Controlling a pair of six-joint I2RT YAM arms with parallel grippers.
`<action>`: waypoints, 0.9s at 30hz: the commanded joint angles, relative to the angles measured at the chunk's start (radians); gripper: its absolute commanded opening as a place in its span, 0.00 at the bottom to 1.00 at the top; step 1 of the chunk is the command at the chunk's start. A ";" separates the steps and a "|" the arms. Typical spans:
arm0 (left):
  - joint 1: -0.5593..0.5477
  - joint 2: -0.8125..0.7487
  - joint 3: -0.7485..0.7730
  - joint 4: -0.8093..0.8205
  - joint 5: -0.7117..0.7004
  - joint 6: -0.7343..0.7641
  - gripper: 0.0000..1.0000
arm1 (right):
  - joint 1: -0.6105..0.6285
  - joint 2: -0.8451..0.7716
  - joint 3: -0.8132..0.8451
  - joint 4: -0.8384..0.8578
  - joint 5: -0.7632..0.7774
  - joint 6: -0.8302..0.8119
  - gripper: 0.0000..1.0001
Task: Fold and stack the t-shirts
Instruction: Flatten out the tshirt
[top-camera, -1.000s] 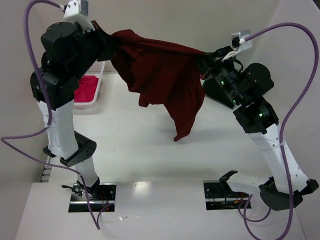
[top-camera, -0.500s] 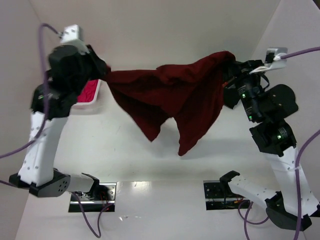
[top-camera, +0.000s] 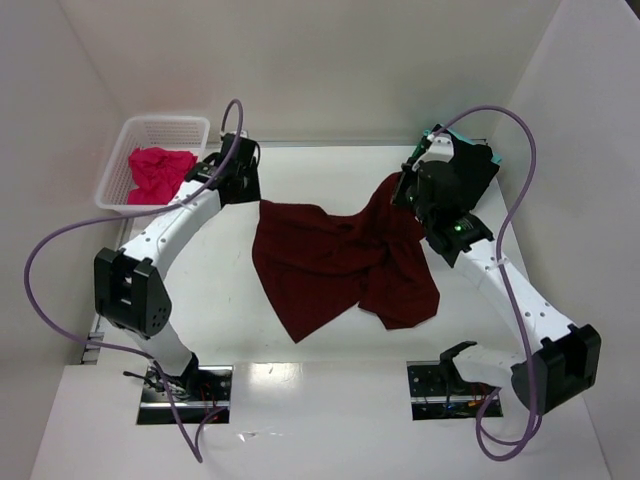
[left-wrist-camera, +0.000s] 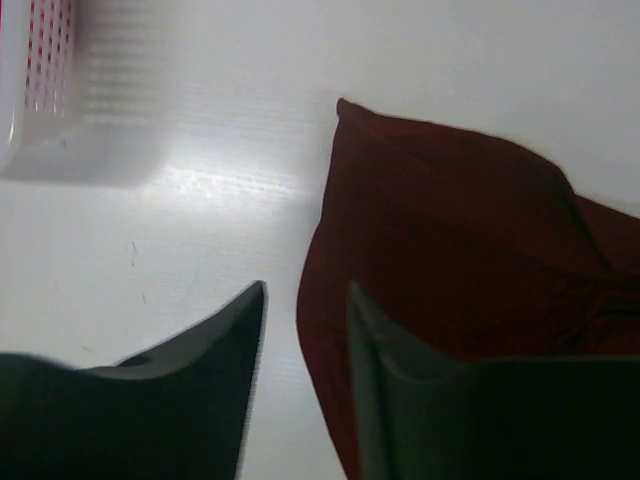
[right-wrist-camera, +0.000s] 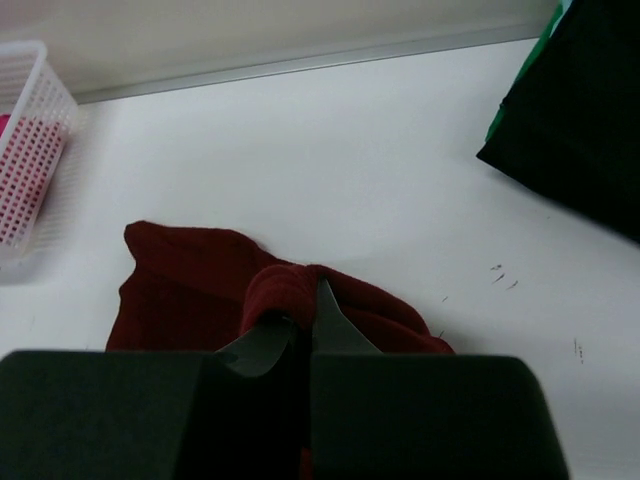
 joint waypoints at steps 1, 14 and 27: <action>0.019 0.063 0.041 0.079 0.052 0.002 0.61 | -0.016 0.047 0.074 0.114 0.008 0.020 0.00; 0.157 0.332 -0.012 0.317 0.352 -0.010 0.81 | -0.046 0.147 0.109 0.144 0.003 0.023 0.00; 0.157 0.520 0.111 0.357 0.466 0.028 0.73 | -0.055 0.189 0.127 0.144 0.003 0.049 0.00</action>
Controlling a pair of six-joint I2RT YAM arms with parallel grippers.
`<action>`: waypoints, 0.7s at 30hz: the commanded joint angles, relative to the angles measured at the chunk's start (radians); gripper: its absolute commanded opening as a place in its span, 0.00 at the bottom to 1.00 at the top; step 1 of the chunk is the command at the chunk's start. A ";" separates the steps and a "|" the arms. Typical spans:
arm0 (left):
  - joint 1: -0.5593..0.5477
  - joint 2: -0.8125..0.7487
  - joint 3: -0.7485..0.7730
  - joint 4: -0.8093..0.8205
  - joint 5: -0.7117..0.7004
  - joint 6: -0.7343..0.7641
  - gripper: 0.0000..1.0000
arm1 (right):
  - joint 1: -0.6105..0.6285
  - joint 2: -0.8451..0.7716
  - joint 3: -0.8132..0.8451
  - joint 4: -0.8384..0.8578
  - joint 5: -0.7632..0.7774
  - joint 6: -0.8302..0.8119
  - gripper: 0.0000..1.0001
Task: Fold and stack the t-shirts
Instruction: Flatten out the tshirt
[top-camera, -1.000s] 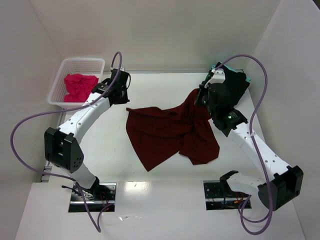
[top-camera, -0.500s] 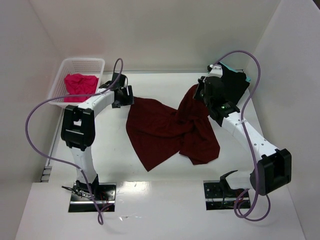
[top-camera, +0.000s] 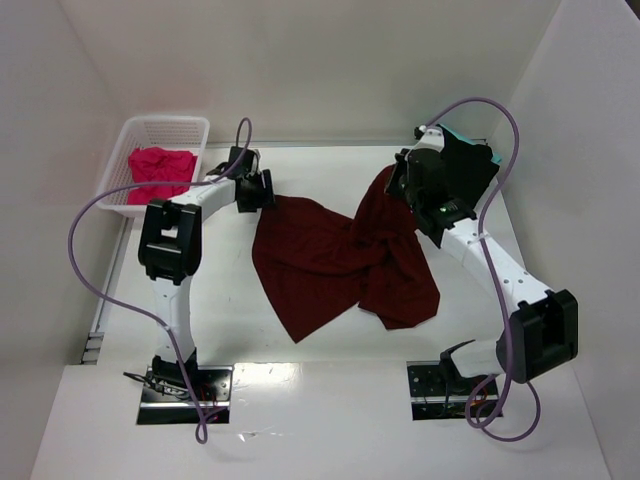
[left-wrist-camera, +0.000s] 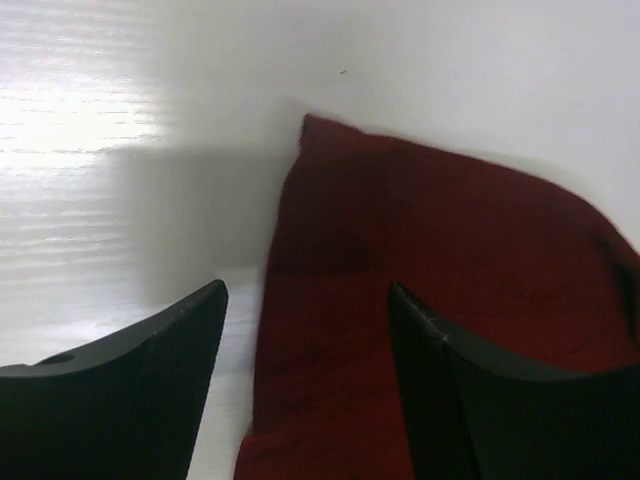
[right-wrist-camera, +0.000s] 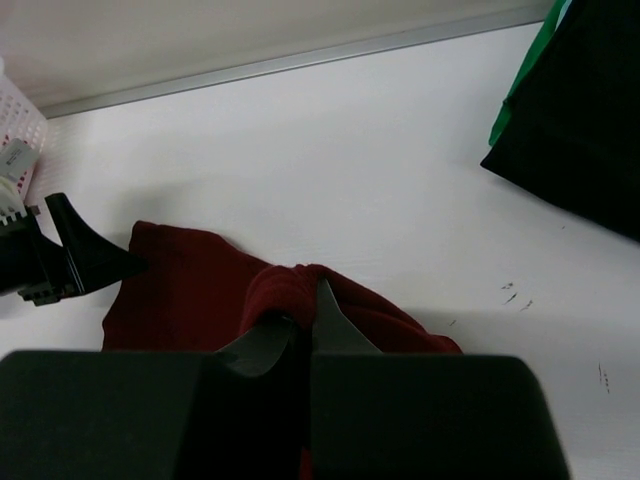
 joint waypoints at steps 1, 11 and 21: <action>-0.001 0.037 0.043 0.025 0.050 0.023 0.71 | -0.006 0.020 0.066 0.073 0.015 0.016 0.00; -0.001 0.091 0.063 0.014 0.065 0.013 0.35 | -0.006 0.049 0.092 0.064 0.015 -0.002 0.00; 0.005 0.000 0.063 0.014 -0.055 -0.010 0.00 | -0.072 0.124 0.214 0.044 0.024 0.009 0.00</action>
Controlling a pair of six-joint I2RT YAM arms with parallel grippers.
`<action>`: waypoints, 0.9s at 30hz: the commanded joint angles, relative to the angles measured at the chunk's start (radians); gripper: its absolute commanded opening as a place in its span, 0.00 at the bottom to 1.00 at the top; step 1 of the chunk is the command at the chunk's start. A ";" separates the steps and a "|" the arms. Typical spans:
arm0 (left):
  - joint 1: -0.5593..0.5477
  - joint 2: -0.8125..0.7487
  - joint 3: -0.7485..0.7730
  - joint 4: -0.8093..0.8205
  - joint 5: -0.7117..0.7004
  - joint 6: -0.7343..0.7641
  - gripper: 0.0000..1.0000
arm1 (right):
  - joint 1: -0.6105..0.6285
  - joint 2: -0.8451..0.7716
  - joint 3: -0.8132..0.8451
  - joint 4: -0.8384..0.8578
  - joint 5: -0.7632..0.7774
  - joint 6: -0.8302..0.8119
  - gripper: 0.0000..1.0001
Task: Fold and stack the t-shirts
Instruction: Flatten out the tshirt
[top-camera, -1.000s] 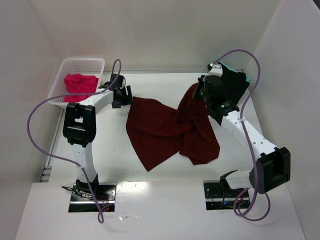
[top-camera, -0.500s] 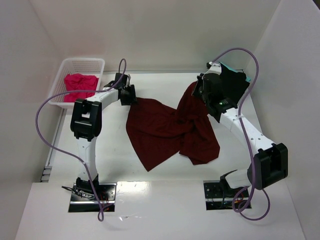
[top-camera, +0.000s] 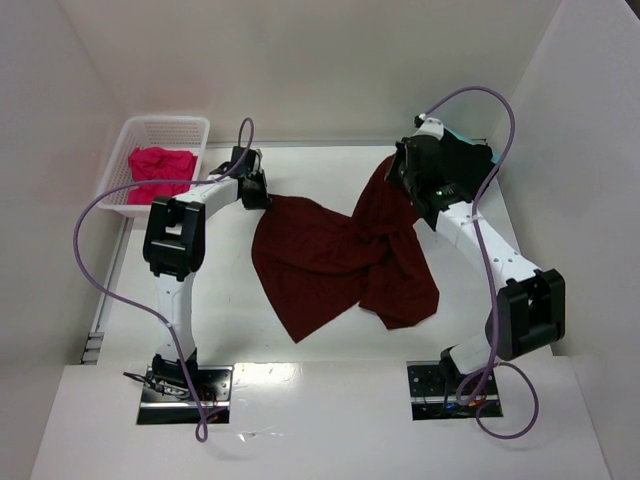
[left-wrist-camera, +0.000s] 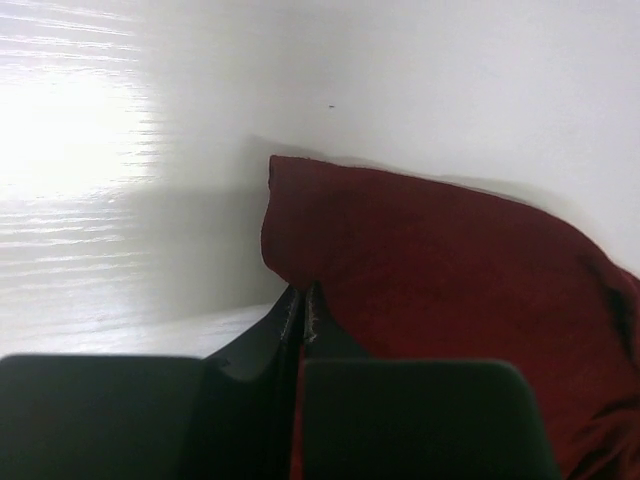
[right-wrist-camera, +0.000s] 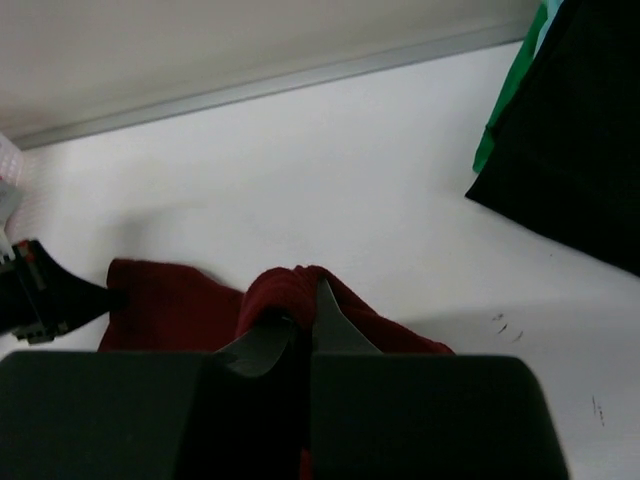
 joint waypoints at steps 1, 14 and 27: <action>0.008 -0.083 0.011 0.006 -0.091 0.006 0.00 | -0.033 0.004 0.140 0.046 0.028 0.008 0.00; 0.031 -0.601 0.281 -0.142 -0.205 0.130 0.00 | -0.077 -0.158 0.381 0.023 0.089 -0.101 0.00; 0.031 -1.206 0.119 -0.209 -0.337 0.144 0.00 | -0.080 -0.613 0.381 -0.168 0.068 -0.066 0.00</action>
